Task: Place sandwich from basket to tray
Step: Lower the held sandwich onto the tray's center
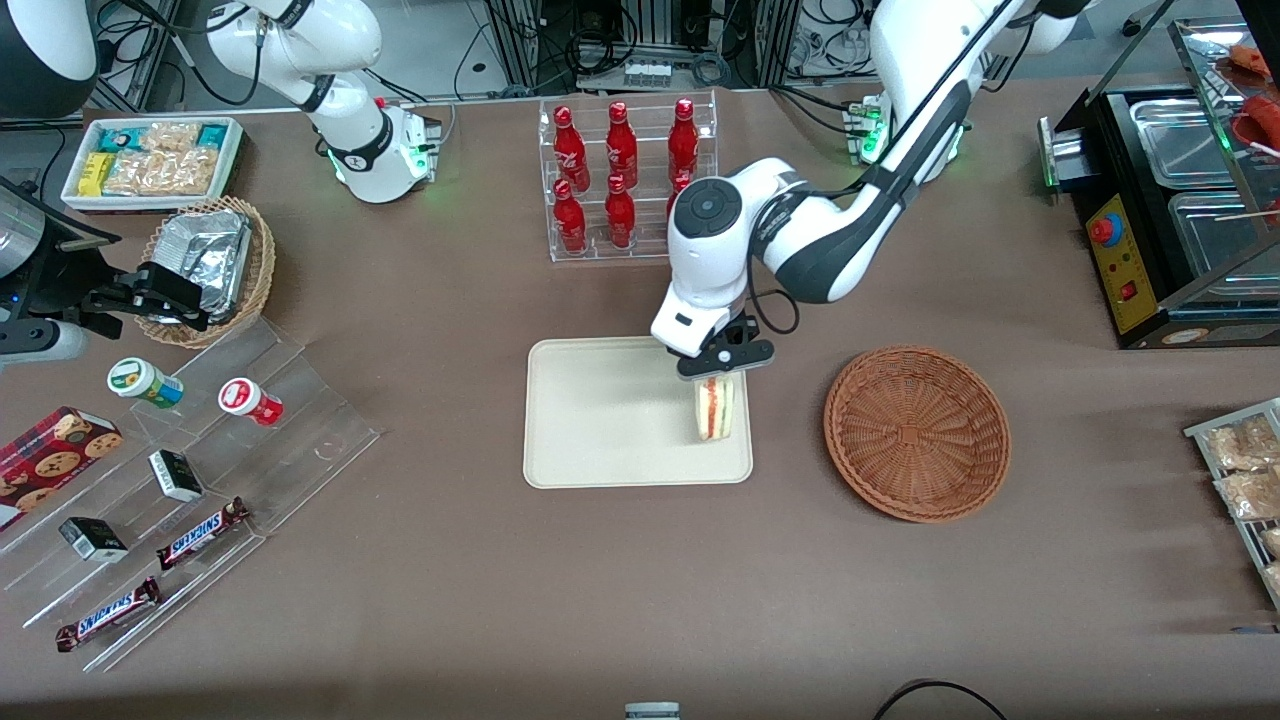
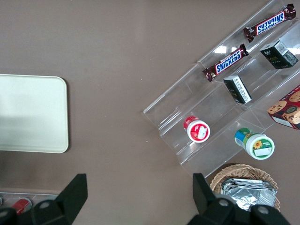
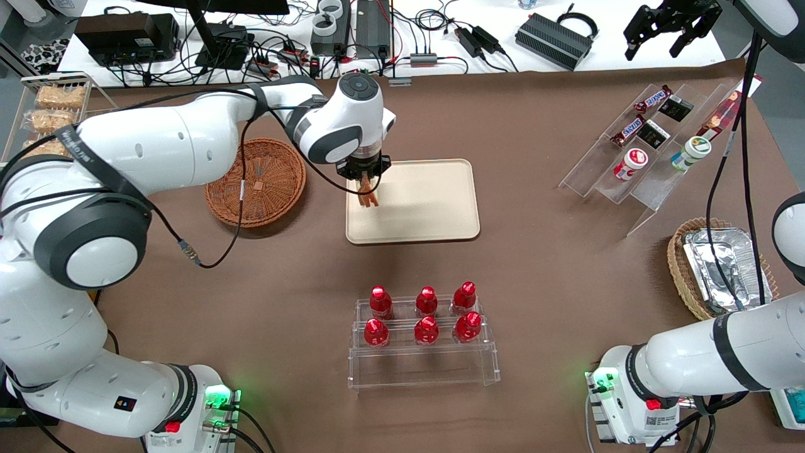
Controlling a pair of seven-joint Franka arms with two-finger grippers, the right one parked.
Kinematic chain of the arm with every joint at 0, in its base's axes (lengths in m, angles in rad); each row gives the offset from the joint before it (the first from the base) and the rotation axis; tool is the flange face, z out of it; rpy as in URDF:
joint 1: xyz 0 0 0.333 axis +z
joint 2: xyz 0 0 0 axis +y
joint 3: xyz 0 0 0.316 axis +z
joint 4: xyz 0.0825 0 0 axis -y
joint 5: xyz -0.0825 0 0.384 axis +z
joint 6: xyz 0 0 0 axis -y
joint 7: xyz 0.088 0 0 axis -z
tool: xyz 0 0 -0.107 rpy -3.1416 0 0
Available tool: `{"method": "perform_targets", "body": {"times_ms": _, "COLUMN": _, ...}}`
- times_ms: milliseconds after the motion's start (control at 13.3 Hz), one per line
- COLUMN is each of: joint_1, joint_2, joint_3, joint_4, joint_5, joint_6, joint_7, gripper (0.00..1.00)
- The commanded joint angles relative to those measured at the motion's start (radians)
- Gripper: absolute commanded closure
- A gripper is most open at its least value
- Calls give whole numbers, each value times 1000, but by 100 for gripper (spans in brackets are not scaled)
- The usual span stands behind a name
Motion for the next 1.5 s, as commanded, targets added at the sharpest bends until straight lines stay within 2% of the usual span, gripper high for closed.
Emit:
{"method": "perform_targets", "body": {"times_ms": 0, "joint_1": -8, "joint_2": 73, "joint_3": -26, "joint_4": 77, "joint_5": 41, "joint_6": -28, "joint_7": 30, "gripper": 100}}
{"method": "perform_targets", "body": {"times_ms": 300, "joint_1": -8, "joint_2": 111, "joint_3": -29, "joint_4": 92, "joint_5": 36, "joint_6": -39, "joint_7": 77, "gripper": 100}}
{"method": "perform_targets", "body": {"times_ms": 1275, "joint_1": -27, "joint_2": 217, "joint_3": -29, "joint_4": 157, "joint_5": 50, "joint_6": -34, "joint_7": 54, "gripper": 100}}
{"method": "perform_targets", "body": {"times_ms": 1425, "joint_1": -27, "joint_2": 225, "joint_3": -29, "joint_4": 163, "joint_5": 72, "joint_6": -34, "joint_7": 53, "gripper": 100}}
